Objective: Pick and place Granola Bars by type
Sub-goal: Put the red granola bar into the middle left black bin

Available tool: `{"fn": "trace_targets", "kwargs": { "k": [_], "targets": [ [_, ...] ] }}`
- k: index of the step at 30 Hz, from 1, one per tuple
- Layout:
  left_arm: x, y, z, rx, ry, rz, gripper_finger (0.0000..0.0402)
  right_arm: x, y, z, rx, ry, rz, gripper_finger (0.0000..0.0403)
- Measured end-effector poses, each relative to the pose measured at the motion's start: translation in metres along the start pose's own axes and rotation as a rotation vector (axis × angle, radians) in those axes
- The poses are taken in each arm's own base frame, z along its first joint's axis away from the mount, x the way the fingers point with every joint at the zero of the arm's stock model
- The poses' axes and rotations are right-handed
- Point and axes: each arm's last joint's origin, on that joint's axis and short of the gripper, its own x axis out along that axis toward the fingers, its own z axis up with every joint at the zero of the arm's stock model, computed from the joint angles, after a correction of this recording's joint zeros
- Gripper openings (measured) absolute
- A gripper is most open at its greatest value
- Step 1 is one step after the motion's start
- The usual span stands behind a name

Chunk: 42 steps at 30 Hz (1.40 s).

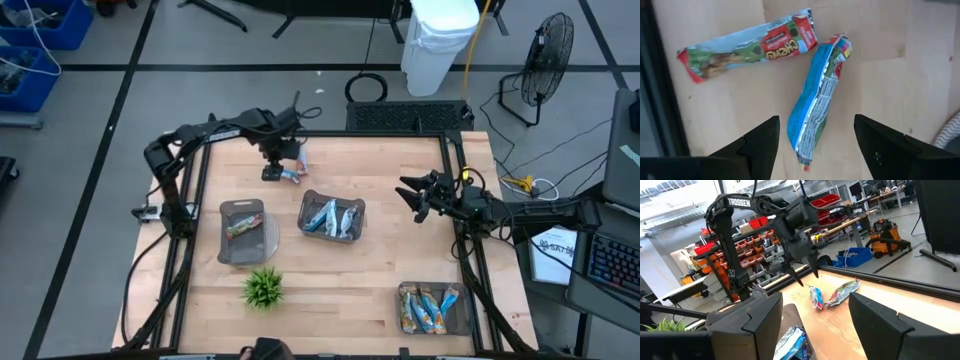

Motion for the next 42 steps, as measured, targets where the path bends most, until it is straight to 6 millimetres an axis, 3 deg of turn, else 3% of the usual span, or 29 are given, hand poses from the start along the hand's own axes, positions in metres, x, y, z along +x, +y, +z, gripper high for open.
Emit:
{"fn": "trace_targets", "kwargs": {
  "k": [13, 19, 34, 42],
  "targets": [
    [0.024, 0.005, 0.004, 0.058, 0.015, -0.047, 0.0257, 0.000, 0.000, 0.000, -0.002, 0.000, 0.001, 0.0222],
    [0.026, 0.005, 0.011, 0.071, -0.036, -0.030, 0.0257, 0.000, 0.000, 0.000, -0.002, 0.000, 0.001, 0.0222],
    [0.050, -0.013, 0.027, 0.058, -0.009, -0.094, 0.0257, 0.000, 0.000, 0.000, -0.002, 0.001, 0.001, 0.0222],
    [0.064, -0.018, 0.016, 0.062, 0.027, -0.102, 0.0257, 0.000, 0.000, 0.000, -0.002, 0.001, 0.001, 0.0222]
  ]
}}
